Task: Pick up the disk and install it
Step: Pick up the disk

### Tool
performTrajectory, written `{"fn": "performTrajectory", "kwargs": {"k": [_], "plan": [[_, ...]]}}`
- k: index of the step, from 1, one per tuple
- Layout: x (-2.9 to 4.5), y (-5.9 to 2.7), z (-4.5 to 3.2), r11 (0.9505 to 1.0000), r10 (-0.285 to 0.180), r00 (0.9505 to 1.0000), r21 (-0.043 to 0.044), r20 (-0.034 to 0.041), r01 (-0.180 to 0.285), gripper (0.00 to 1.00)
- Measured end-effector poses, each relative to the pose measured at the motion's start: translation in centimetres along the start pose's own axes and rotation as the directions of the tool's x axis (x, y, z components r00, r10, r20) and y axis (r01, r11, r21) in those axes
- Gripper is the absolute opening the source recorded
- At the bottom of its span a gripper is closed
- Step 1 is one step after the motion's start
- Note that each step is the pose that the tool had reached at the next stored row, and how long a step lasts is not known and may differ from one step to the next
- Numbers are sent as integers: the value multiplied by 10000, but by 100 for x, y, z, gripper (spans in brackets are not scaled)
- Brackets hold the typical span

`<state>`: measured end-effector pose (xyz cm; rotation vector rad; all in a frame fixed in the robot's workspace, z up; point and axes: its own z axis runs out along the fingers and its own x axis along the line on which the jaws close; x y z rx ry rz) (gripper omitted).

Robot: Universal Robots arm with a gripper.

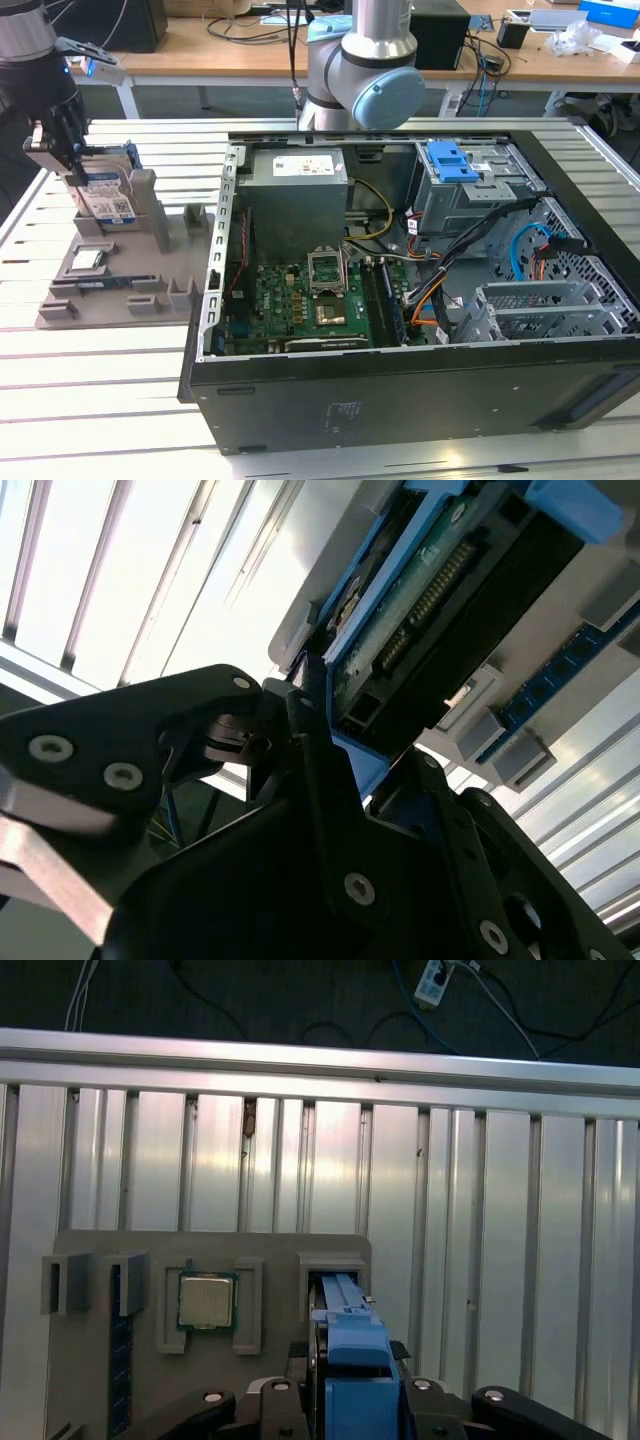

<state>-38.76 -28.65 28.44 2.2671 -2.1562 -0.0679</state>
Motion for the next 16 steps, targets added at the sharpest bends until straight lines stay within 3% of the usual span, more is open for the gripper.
{"fn": "performTrajectory", "kwargs": {"k": [1, 16], "plan": [[0, 0, 0, 10000, -1, 10000, -1, -1, 1, 37], [-10, -1, 0, 10000, 0, 10000, 1, 0, 0, 37]]}}
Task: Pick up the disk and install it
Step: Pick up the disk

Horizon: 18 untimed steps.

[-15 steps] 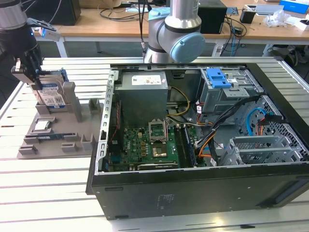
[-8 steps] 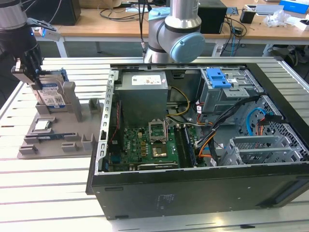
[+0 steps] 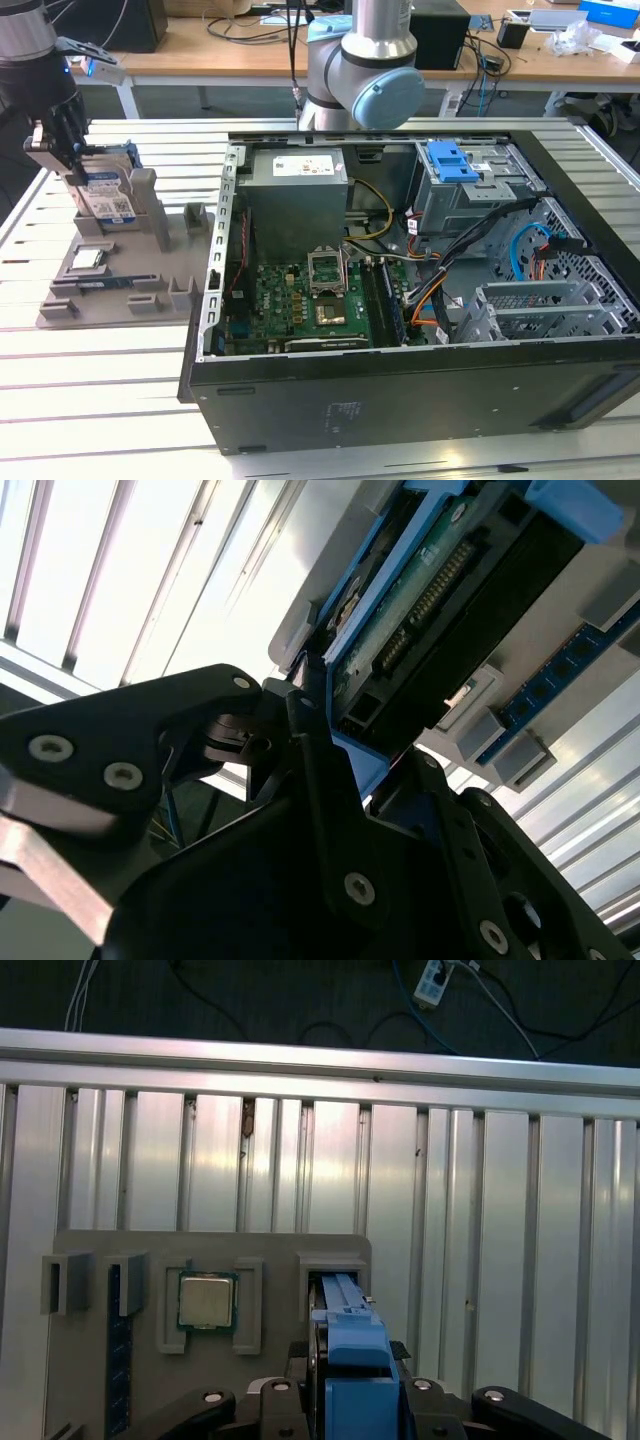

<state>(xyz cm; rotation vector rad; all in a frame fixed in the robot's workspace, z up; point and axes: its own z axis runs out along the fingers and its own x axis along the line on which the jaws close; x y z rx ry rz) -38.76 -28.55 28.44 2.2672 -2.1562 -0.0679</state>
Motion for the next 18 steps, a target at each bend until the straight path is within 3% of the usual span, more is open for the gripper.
{"fn": "performTrajectory", "kwargs": {"k": [13, 18], "plan": [[-8, -1, -6, 10000, 0, 10000, -1, 0, 0, 37], [-10, 3, -99, 10000, 0, 10000, -1, 0, 0, 37]]}}
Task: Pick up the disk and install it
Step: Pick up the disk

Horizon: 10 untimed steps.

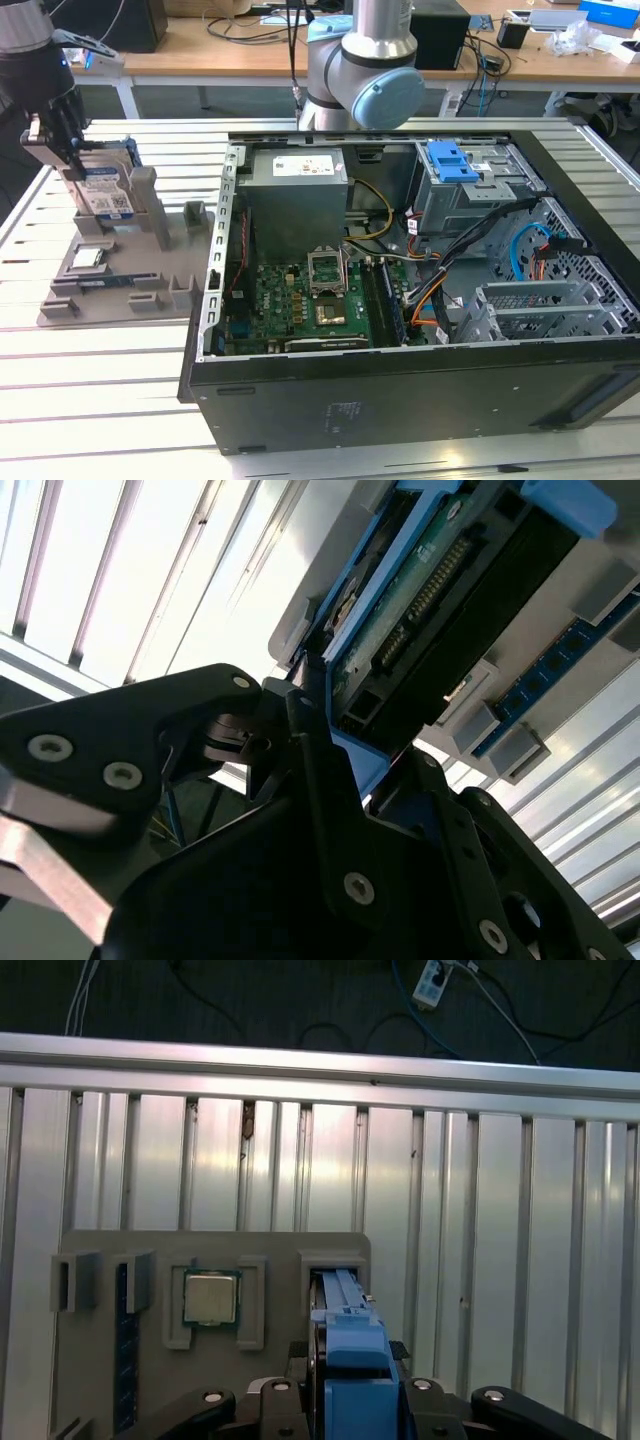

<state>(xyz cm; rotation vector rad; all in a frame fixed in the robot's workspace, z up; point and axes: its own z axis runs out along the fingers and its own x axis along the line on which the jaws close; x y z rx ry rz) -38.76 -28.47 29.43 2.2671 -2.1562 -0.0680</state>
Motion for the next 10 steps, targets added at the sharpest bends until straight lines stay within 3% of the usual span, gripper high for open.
{"fn": "performTrajectory", "kwargs": {"k": [10], "plan": [[-3, 5, -123, 10000, 0, 10000, 0, 0, 0, 37]]}}
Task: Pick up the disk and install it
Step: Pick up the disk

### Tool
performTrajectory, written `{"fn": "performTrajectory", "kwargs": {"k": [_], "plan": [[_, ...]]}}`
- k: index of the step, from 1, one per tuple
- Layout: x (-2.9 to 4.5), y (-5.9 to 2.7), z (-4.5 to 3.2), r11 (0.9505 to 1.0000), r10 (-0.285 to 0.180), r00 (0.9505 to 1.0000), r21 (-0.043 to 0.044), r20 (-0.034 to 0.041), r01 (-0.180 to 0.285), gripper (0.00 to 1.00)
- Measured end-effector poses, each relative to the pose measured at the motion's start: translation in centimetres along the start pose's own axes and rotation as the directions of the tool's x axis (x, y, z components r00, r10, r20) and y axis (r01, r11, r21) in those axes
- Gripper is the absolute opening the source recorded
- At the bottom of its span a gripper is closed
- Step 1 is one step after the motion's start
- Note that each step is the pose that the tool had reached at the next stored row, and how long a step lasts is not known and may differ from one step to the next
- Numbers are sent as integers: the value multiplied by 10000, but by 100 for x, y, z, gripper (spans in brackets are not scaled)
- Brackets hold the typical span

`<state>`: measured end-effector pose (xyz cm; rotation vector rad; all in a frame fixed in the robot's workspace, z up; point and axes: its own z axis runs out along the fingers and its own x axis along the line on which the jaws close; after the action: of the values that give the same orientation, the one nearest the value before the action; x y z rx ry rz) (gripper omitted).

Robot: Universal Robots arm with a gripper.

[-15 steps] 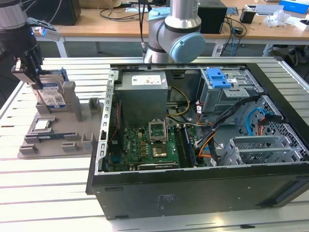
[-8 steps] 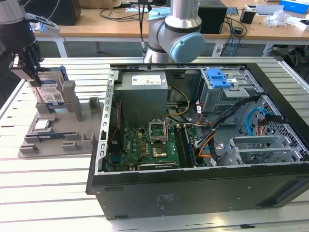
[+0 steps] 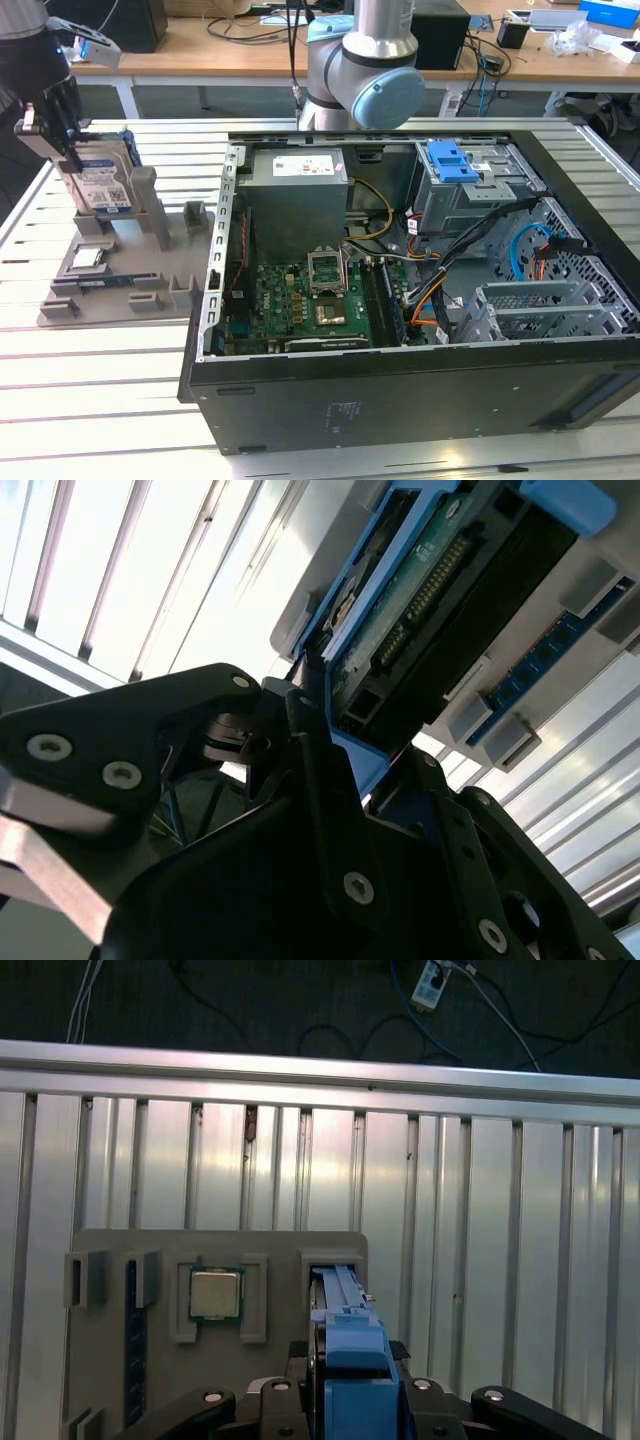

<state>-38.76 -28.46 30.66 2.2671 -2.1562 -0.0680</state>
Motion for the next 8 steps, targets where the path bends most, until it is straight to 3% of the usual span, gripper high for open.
{"fn": "performTrajectory", "kwargs": {"k": [8], "plan": [[-4, 6, -141, 10000, 0, 10000, 0, 0, 0, 37]]}}
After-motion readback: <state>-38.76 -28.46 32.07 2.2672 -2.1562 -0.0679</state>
